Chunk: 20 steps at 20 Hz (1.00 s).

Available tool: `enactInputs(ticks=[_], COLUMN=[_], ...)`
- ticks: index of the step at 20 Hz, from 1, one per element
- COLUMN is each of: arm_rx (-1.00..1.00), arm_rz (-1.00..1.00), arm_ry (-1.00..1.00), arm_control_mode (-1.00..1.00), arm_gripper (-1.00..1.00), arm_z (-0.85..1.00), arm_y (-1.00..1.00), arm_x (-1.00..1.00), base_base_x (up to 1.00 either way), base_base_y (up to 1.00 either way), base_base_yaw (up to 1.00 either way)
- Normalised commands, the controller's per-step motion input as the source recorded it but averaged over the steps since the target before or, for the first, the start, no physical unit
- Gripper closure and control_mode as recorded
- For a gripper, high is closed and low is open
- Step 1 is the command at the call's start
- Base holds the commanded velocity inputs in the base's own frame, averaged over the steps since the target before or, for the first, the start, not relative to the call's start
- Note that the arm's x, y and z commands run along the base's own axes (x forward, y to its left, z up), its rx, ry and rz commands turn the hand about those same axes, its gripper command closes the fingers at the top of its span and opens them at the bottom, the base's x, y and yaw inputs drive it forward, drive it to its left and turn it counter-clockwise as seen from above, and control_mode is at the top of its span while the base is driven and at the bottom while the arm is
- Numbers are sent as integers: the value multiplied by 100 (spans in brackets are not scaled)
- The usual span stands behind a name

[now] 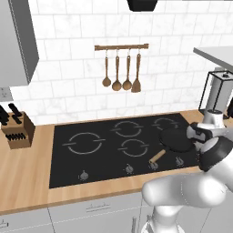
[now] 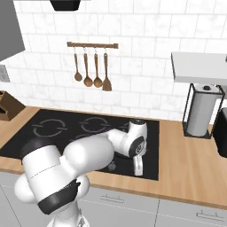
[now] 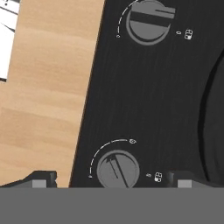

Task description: Turn off the front right burner of the stove.

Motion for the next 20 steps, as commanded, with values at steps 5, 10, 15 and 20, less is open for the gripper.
enactInputs(ticks=[5, 10, 15, 20], arm_rx=[0, 0, 0, 0], arm_rz=[0, 0, 0, 0], arm_ry=[0, 0, 0, 0], arm_control_mode=[-100, -100, -100, -100], arm_gripper=[-100, -100, -100, -100], arm_z=[-17, -7, 0, -10], arm_y=[-8, -7, 0, 0], arm_x=[0, 0, 0, 0], base_base_x=[0, 0, 0, 0], base_base_y=[0, 0, 0, 0], base_base_yaw=[0, 0, 0, 0])
